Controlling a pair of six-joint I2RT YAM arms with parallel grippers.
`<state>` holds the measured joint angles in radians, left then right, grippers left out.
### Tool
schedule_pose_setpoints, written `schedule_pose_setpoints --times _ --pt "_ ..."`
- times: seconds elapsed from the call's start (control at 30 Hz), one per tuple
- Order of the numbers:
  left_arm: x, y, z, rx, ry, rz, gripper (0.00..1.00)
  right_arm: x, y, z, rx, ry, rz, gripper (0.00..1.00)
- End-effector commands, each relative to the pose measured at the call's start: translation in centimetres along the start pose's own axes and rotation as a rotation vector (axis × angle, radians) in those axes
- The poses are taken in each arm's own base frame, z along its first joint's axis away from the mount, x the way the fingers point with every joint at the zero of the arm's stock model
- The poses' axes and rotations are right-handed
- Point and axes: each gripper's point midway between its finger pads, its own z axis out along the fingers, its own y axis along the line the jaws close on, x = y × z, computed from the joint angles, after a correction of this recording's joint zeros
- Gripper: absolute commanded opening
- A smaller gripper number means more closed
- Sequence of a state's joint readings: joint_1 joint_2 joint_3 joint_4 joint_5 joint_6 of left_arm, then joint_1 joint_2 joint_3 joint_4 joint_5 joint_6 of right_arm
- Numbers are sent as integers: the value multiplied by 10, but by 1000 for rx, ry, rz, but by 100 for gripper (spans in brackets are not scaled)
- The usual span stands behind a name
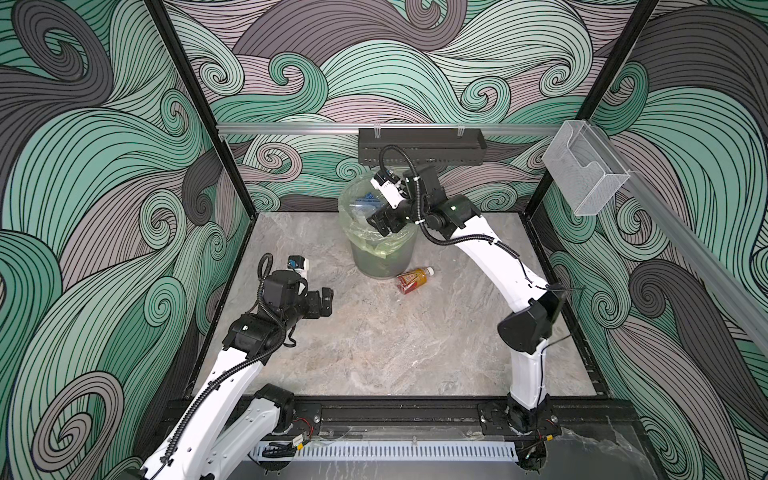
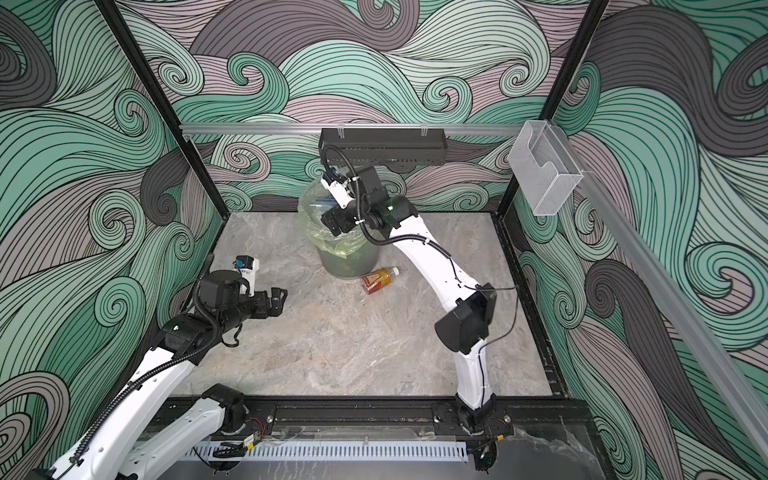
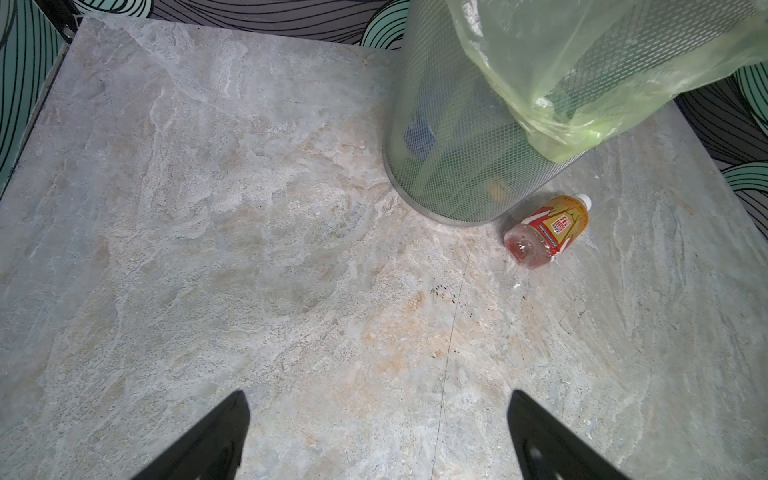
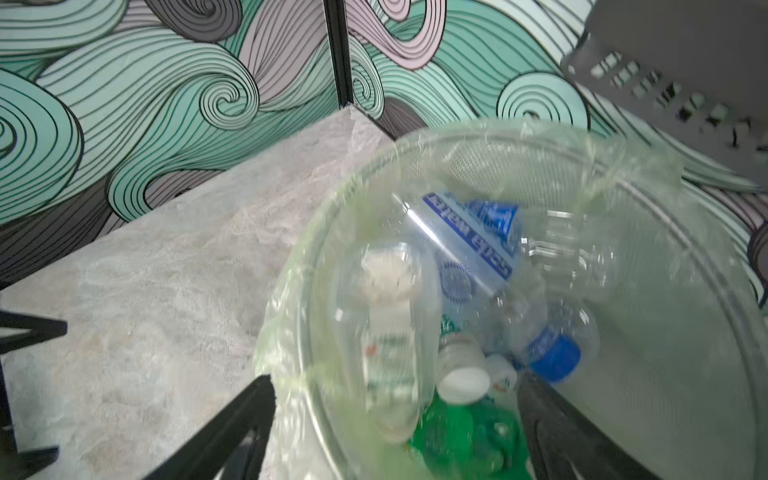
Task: Throw the plastic bottles in the bin
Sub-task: 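Lower the right gripper beside the bin and grasp the red-and-yellow bottle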
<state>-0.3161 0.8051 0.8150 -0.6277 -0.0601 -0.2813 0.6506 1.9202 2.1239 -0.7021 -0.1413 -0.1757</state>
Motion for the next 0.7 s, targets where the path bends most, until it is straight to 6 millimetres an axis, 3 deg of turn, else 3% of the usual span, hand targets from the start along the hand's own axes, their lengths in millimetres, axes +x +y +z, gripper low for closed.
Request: schedule_pose_setpoints --times 0.0,0.17,0.33,0.5,0.67 --pt "-4 1 3 -8 3 6 99 -38 -9 -58 58 -208 9 95" --pt "-9 -2 8 0 5 4 99 -15 -36 -78 136 -202 159 94" --pt "-8 0 8 -11 7 7 99 33 -71 -85 307 -184 386 93" --pt "-9 1 7 -17 2 8 99 101 -86 -68 433 -155 649 90" --pt "-8 2 5 -22 3 14 99 164 -80 -38 461 -52 851 90"
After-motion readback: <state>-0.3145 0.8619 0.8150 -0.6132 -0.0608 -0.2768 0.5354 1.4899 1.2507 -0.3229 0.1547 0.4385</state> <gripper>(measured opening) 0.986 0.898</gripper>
